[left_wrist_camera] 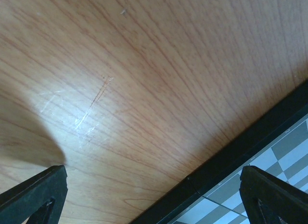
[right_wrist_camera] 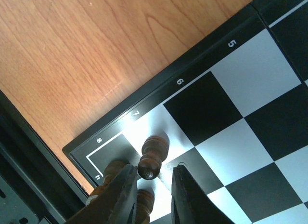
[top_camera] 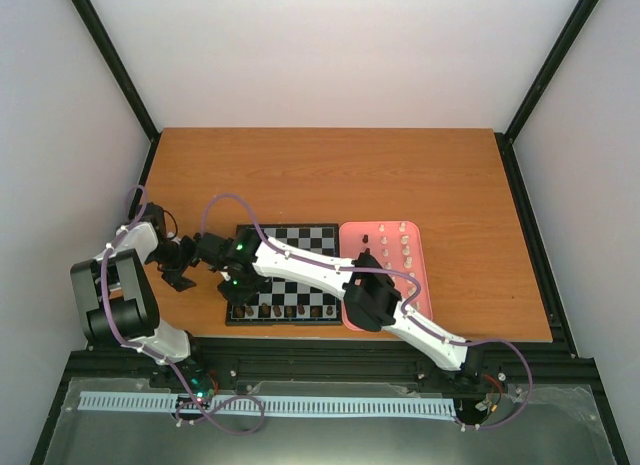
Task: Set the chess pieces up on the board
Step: Place the chess piece on the chessboard, then adjust the chess piece on the chessboard, then pick up the chess piece from the storage box, then place the chess piece on the chessboard.
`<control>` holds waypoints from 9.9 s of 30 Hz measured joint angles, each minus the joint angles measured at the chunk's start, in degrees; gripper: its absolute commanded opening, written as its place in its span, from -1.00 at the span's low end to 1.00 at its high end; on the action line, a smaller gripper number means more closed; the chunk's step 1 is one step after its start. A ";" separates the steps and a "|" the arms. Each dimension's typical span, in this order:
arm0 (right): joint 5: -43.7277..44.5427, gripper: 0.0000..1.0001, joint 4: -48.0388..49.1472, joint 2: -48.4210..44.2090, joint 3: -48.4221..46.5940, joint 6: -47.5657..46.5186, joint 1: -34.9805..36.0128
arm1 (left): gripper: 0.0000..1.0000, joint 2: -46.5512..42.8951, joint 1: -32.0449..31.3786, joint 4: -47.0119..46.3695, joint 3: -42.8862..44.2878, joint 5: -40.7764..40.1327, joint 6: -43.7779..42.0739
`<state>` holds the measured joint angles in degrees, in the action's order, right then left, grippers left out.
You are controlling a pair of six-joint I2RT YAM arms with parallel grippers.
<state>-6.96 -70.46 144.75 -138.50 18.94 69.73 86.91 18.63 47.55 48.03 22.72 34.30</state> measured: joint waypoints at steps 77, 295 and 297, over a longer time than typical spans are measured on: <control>-18.10 -0.91 10.93 -4.00 12.39 -15.85 -8.09 | 0.99 -8.68 0.00 10.62 4.57 -6.75 -4.48; -0.90 -0.41 -2.32 -0.87 3.91 -10.71 -1.64 | 1.00 -11.02 -2.69 4.70 0.44 -10.47 -5.64; -0.44 -0.37 -2.27 -0.87 3.91 -10.75 -1.64 | 1.00 -11.02 -2.69 4.70 0.44 -10.47 -5.64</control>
<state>-7.40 -72.73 143.87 -134.58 8.19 68.10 75.90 15.94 52.25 48.47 12.25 28.67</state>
